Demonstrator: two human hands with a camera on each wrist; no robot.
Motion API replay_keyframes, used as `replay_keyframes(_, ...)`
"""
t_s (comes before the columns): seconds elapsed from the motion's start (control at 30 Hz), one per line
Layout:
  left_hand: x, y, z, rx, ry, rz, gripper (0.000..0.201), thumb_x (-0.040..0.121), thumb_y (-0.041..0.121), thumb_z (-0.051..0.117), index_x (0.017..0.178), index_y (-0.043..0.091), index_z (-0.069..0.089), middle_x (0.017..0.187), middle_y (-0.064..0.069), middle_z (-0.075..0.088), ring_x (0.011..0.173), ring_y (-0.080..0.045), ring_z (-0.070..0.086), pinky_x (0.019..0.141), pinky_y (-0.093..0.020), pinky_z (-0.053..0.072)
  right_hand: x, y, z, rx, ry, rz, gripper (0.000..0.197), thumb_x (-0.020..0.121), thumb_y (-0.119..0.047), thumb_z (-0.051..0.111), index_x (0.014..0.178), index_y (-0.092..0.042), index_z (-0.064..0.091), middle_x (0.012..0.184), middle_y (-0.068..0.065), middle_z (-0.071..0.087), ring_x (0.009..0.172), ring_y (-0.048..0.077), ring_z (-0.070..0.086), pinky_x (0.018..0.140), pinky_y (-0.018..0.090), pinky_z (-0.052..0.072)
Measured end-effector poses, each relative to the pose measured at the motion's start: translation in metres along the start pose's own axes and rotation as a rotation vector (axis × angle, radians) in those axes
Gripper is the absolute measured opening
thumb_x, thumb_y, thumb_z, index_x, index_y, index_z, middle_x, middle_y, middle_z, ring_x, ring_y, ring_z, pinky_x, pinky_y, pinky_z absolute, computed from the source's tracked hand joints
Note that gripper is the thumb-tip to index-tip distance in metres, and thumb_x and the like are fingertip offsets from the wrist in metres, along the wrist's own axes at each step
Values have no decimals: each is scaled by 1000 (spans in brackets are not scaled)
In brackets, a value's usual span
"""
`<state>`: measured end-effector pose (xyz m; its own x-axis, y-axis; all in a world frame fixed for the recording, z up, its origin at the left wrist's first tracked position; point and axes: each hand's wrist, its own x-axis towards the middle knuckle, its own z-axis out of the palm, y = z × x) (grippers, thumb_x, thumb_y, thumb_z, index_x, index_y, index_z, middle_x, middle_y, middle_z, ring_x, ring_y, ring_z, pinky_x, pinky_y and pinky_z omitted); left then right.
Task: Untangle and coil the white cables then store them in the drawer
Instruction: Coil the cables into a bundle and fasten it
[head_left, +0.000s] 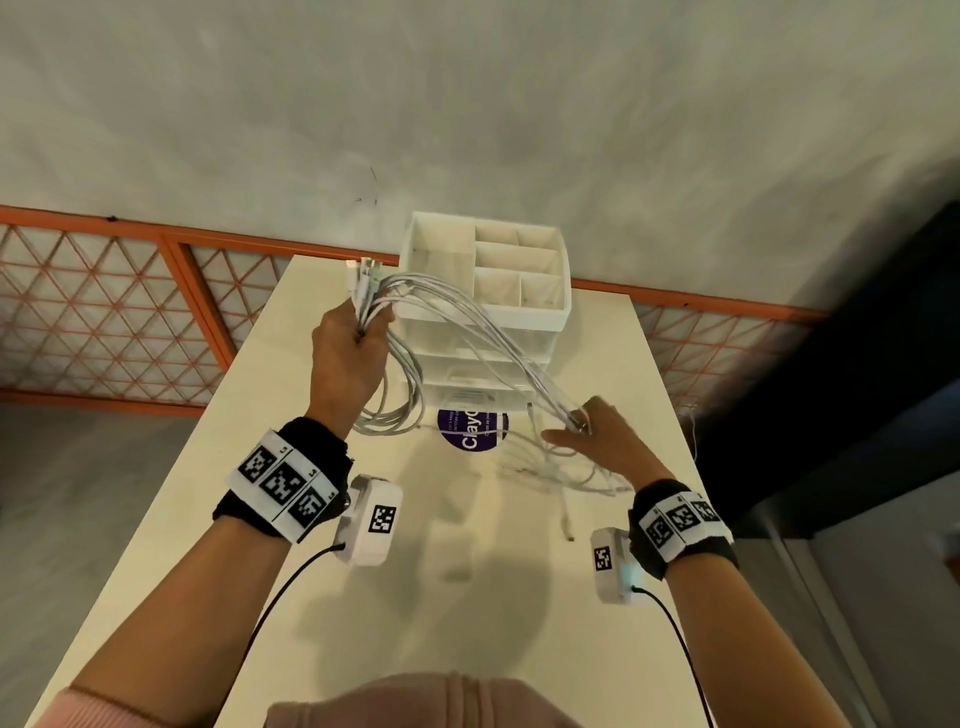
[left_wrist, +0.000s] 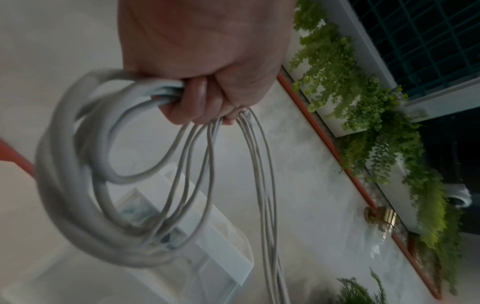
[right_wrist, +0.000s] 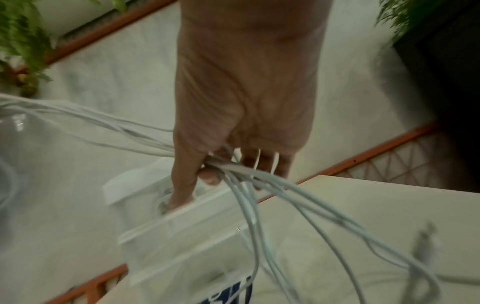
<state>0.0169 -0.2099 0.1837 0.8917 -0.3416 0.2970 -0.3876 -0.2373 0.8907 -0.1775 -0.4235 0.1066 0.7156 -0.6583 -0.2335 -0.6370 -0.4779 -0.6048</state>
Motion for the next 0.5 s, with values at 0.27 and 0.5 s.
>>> replay_keyframes(0.27,-7,-31,-6,95,-30,-47,24,93,14,51,93,-5,65,83,-29,63,73,-35,54,58,-23,26,0,0,-63,193,465,-170,45,70,-34,81,67,2,54,55,8,48,49,12,41,46,18,28)
replay_keyframes(0.5,-11,-32,-1,134,-54,-33,23,93,16,51,94,-3,63,84,-24,64,69,-29,50,61,-25,30,-6,4,-40,-21,564,-27,54,75,-51,71,50,-14,41,49,3,45,50,24,43,52,30,34)
